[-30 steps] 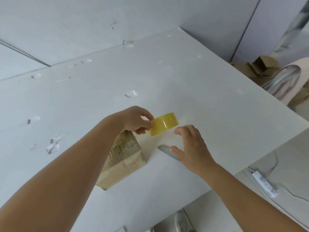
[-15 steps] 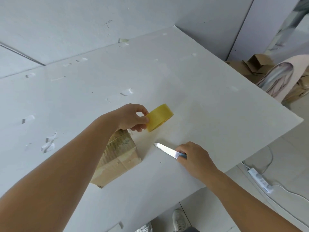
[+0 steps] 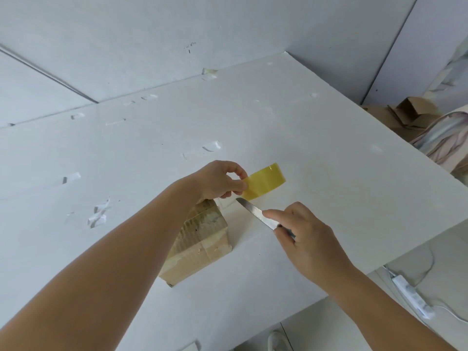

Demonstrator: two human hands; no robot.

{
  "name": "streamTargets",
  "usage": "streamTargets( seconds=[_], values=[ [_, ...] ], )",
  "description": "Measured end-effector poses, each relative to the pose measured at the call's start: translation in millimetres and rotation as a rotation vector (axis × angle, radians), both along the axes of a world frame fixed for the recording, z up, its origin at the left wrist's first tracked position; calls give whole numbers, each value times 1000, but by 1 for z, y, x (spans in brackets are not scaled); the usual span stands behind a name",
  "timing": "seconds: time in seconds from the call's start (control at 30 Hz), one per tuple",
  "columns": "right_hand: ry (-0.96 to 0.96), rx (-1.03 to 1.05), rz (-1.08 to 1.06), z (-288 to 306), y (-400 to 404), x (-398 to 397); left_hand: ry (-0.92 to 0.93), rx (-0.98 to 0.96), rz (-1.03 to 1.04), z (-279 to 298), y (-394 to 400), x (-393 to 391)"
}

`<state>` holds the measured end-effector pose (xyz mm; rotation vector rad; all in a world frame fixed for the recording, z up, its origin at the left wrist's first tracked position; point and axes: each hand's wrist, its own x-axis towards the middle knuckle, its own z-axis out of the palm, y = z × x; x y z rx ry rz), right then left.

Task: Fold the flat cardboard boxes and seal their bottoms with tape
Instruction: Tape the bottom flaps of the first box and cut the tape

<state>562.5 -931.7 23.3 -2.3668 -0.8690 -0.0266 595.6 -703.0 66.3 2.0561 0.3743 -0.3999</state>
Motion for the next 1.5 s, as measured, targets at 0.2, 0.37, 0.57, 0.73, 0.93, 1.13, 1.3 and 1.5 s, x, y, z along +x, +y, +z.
streamTargets(
  seconds=[0.2, 0.37, 0.57, 0.73, 0.93, 1.13, 1.3, 1.5],
  values=[
    [-15, -36, -36, 10, 0, -7, -51, -17, 39, -2, 0, 1],
    [5, -84, -82, 17, -6, -7, -79, -11, 67, -3, 0, 0],
    [-17, -87, -61, 29, 7, -9, -102, -13, 74, -5, -1, 1],
    [-19, -306, -39, 52, 27, -11, -114, -16, 56, -4, -1, 0],
    [-16, -640, -2, 82, 54, -17, -155, -66, 61, -4, 0, -3],
    [134, -689, 43, 33, 58, -10, -233, -165, 108, -5, 7, -5],
    [92, -605, -34, -2, 50, 6, -205, -200, 94, -4, 6, -5],
    [49, -503, -67, -42, 43, 15, -168, -228, 94, -5, 7, -3]
  ],
)
